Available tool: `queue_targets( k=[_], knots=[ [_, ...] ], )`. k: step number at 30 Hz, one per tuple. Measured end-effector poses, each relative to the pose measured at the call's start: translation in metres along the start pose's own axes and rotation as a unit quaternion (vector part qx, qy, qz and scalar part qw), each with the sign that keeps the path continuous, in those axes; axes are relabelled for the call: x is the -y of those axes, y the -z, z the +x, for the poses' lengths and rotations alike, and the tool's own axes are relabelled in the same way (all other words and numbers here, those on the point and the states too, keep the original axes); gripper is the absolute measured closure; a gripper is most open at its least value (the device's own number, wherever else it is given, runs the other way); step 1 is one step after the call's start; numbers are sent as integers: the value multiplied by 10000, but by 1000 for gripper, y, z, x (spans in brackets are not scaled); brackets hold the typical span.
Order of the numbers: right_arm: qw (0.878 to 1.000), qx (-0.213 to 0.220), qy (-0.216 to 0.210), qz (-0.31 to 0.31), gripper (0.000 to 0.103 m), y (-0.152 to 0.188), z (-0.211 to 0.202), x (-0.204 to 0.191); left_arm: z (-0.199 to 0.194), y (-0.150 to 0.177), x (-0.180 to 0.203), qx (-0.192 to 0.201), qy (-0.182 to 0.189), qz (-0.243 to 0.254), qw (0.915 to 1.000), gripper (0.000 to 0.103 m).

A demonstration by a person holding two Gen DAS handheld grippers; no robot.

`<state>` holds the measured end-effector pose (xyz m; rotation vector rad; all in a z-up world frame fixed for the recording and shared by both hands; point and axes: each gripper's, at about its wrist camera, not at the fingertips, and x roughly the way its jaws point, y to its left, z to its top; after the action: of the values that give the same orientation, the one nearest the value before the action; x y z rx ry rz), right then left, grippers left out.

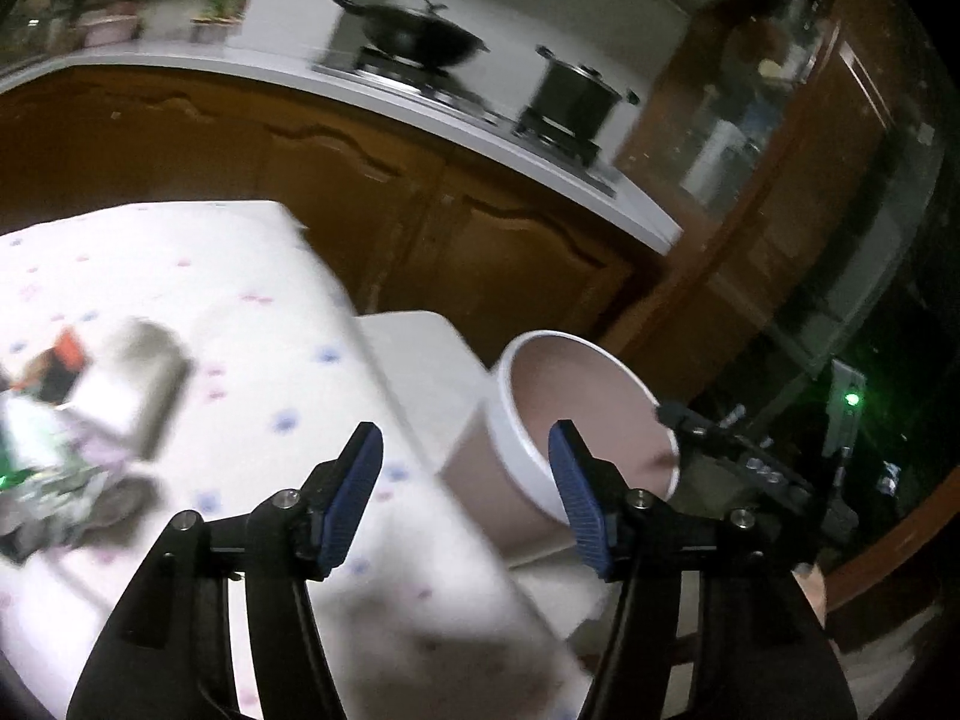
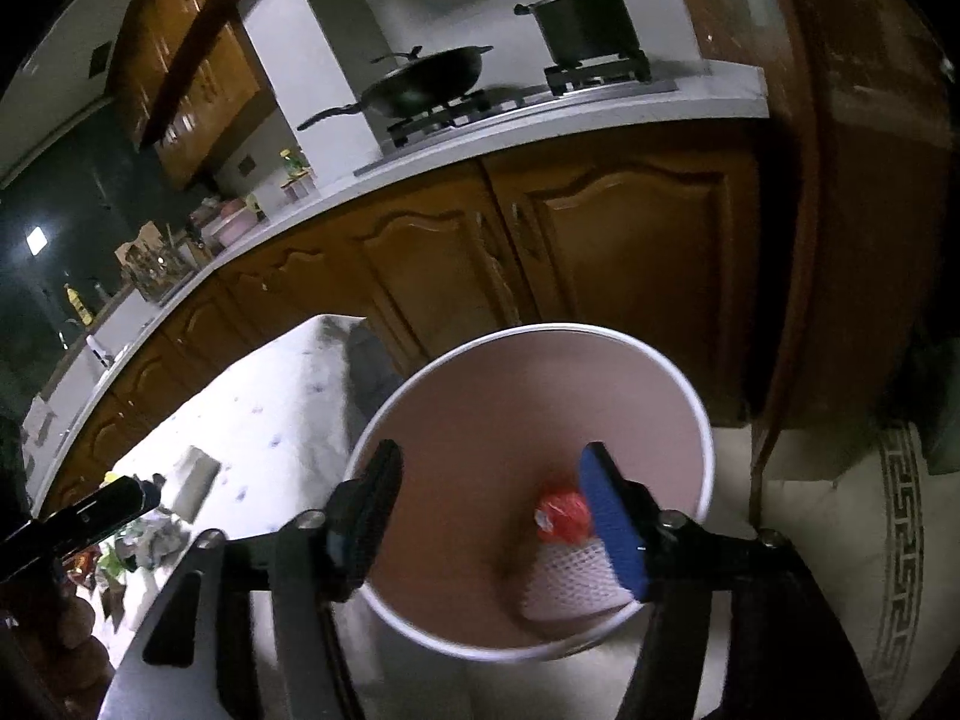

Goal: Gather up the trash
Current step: 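Move both open tools back over the trash on the table, then grasp the crumpled green-silver wrapper with the right tool while the left tool grasps the white foam block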

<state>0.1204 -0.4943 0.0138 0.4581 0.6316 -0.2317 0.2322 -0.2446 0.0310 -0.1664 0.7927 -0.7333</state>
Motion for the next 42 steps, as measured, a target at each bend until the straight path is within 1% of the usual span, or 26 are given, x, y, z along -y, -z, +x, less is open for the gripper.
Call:
queue_targets(
  k=[1,4,6,11,16,20,26,29,35,40,42],
  knots=[
    [10000,22,-16,7,24,0,-2,-2,-7,2,-5,50,-64,-34,10000,43],
    [9998,124,-167,26,15,7,-12,-15,-34,10,-25,268,-357,-117,9989,37],
    [9995,147,-285,29,13,13,-17,-24,-52,15,-37,396,-557,-155,9975,36],
    [9984,180,-536,-15,11,28,-26,-52,-87,30,-64,571,-1028,-143,9930,28],
    [9959,107,-874,-209,11,43,-29,-89,-110,49,-91,571,-1421,-165,9881,21],
    [9934,5,-1077,-397,11,52,-24,-118,-123,64,-114,514,-1612,-294,9851,21],
    [9887,-195,-1360,-599,11,65,-14,-151,-134,76,-132,479,-1744,-456,9824,20],
    [9873,-240,-1420,-673,11,73,-13,-163,-137,79,-136,444,-1768,-467,9821,19],
    [9829,-328,-1610,-834,11,75,-9,-185,-135,81,-136,374,-1667,-383,9846,19],
    [9782,-372,-1770,-1018,11,74,-3,-201,-124,79,-133,171,-1481,-177,9887,19],
    [9751,-421,-1880,-1095,11,73,3,-208,-115,78,-132,65,-1494,-89,9887,19]
  ],
)
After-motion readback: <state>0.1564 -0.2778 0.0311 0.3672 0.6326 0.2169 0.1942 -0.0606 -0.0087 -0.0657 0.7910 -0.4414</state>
